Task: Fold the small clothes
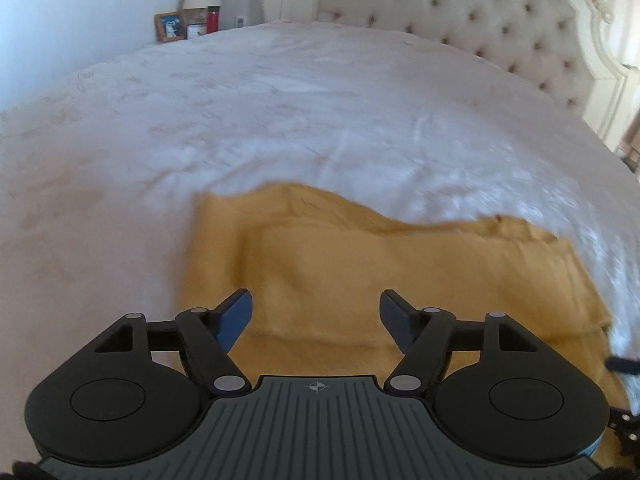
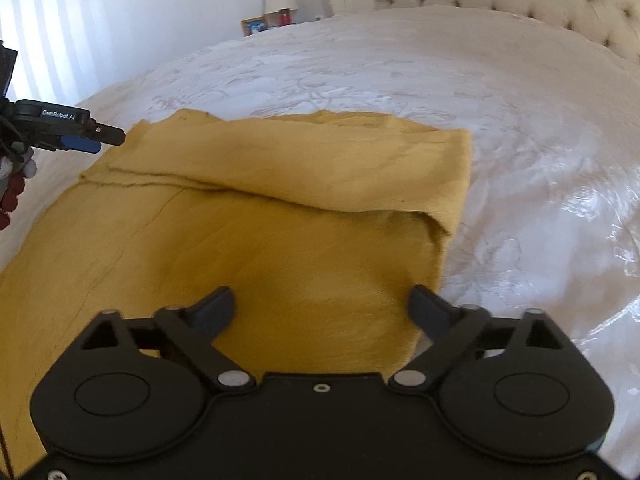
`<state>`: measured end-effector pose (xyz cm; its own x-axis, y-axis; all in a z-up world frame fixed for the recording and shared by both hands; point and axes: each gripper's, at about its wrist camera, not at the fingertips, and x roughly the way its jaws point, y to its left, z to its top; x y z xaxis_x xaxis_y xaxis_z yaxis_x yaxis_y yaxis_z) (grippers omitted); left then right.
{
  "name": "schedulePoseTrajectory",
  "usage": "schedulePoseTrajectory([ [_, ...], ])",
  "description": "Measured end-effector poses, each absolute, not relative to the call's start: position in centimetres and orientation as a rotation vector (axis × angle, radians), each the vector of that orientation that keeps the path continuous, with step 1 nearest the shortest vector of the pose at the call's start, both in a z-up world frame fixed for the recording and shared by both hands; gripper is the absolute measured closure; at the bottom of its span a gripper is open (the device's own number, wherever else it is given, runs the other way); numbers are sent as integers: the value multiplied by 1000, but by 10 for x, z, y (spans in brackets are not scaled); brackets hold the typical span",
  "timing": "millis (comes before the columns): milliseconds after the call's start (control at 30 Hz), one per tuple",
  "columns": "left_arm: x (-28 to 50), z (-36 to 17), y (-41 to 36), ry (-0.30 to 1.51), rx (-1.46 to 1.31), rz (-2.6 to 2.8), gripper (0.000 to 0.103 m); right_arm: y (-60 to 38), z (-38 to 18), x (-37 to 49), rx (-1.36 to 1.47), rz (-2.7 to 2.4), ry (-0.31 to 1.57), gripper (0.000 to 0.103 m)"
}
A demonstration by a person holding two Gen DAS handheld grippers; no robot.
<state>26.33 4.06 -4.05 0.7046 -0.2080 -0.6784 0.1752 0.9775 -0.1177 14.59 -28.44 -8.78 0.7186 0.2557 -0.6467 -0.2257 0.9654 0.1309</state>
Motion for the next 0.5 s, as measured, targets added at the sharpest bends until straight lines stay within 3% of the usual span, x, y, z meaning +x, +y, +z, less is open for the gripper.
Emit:
schedulePoseTrajectory([
  [233, 206, -63, 32, 769, 12, -192, 33, -280, -95, 142, 16, 270, 696, 1],
  [500, 170, -93, 24, 667, 95, -199, 6, -283, -103, 137, 33, 280, 634, 0],
])
